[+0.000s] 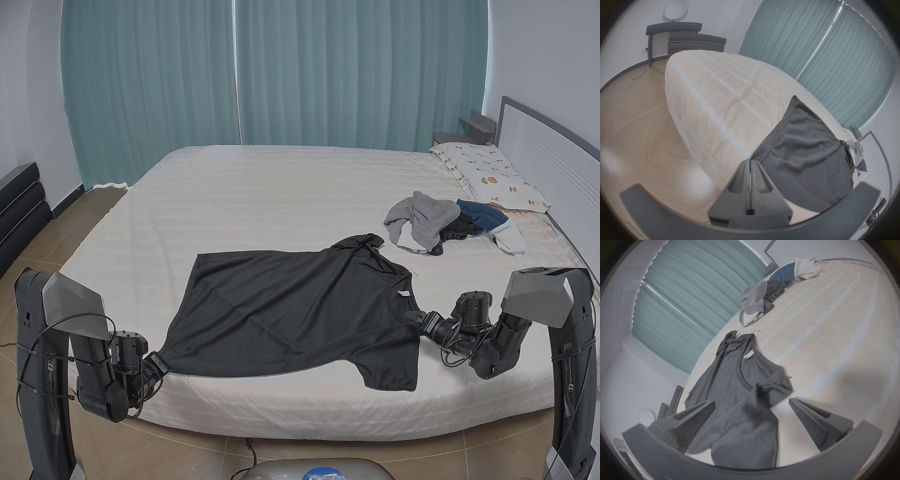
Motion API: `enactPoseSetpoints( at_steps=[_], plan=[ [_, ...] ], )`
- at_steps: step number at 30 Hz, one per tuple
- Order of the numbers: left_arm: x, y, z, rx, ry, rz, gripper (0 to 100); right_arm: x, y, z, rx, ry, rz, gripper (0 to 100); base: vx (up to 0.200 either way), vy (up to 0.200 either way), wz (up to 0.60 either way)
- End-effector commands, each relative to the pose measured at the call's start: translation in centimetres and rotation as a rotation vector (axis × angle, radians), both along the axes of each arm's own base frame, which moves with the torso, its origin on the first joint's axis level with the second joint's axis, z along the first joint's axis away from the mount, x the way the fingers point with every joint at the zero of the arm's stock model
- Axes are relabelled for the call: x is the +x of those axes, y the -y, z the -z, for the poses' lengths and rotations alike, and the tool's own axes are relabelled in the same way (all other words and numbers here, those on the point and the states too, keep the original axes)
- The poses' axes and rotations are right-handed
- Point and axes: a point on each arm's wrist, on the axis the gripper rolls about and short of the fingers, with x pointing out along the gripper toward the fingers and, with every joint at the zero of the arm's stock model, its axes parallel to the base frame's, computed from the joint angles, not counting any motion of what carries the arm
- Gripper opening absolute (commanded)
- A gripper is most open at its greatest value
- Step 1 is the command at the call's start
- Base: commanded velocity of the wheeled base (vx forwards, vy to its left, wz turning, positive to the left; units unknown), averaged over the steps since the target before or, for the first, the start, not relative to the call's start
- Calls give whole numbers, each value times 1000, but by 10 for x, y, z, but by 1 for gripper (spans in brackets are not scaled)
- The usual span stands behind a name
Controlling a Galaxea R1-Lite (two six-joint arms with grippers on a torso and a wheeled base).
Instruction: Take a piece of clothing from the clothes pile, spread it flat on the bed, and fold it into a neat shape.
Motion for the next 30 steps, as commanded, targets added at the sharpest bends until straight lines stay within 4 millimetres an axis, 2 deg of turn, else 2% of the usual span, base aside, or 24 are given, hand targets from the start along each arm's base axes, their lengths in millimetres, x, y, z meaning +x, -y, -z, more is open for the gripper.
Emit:
enactPoseSetpoints(
  at_steps=[1,2,5,8,14,27,28,30],
  plan=[
    [0,0,1,1,-2,0,0,-24,7,-29,13,3,-35,100,0,0,0],
    [0,0,1,0,-2,-1,0,-39,7,-29,8,-32,-98,100,0,0,0],
    [0,0,0,-1,0,-1,0,-54,5,-20,-24,-78,-174,100,0,0,0],
    [0,0,1,0,-2,-1,0,-59,-3,-9,-40,-111,-208,100,0,0,0],
    [1,0,0,-1,1,-1,0,-63,-14,-1,-48,-132,-239,100,0,0,0],
    [1,0,0,-2,5,-3,0,-51,-21,9,-75,-112,-272,100,0,0,0],
    [1,0,0,-2,5,-3,0,-52,-21,8,-74,-111,-272,0,0,0,0],
    [1,0,0,-1,5,-2,0,-54,-20,7,-78,-114,-271,0,0,0,0]
  ],
)
